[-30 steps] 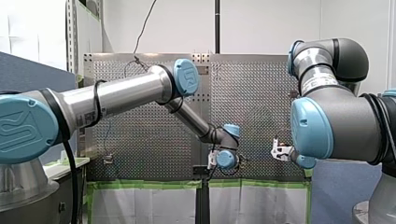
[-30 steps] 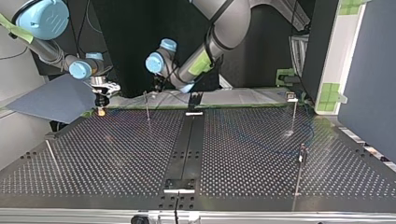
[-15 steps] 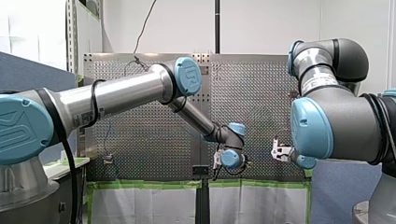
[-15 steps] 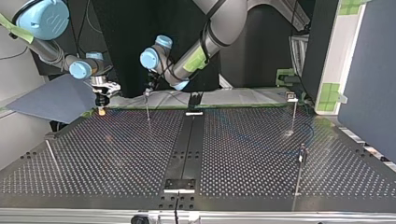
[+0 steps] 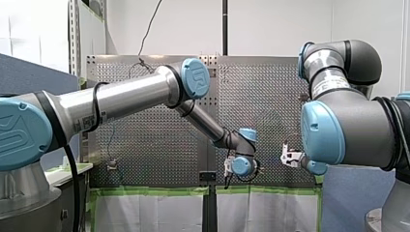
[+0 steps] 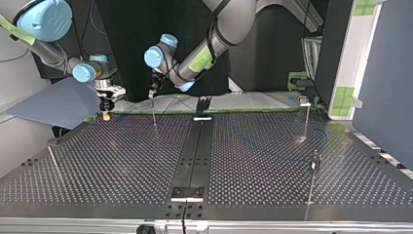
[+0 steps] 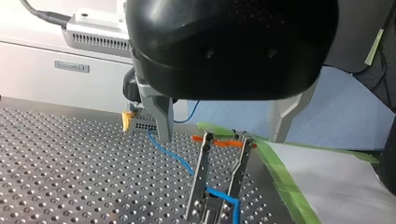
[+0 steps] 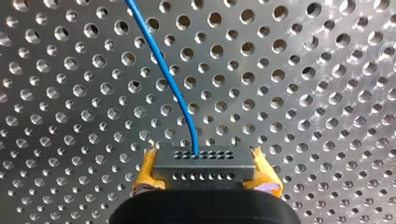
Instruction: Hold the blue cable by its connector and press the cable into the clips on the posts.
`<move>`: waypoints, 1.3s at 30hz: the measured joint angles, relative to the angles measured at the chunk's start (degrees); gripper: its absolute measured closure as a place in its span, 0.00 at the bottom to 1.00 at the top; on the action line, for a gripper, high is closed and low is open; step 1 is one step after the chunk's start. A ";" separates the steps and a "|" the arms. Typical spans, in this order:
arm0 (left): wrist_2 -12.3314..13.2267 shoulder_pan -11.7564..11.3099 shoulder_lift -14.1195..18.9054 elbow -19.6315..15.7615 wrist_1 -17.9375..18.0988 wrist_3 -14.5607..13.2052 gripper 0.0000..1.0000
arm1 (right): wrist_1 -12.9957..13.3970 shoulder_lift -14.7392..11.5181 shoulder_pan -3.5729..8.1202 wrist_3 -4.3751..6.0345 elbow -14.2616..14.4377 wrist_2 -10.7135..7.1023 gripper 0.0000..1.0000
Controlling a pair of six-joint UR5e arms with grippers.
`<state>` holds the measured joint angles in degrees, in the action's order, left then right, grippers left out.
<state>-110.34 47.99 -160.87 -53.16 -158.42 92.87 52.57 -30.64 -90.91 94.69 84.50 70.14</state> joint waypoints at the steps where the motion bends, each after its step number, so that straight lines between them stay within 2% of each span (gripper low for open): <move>1: 0.00 0.02 0.00 0.05 -0.02 0.01 0.00 | 0.00 0.00 -0.03 0.01 0.01 0.00 1.00; 16: -1.03 0.48 0.00 0.50 -1.00 -0.07 0.00 | 0.00 0.02 -0.25 0.17 0.00 -1.09 1.00; 39: -1.23 0.80 0.01 -0.45 -1.12 0.03 0.00 | 0.00 0.18 -0.50 0.25 0.01 -1.14 1.00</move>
<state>-111.57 48.79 -160.86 -53.61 -159.54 92.89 52.57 -30.46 -91.41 94.94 84.50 69.00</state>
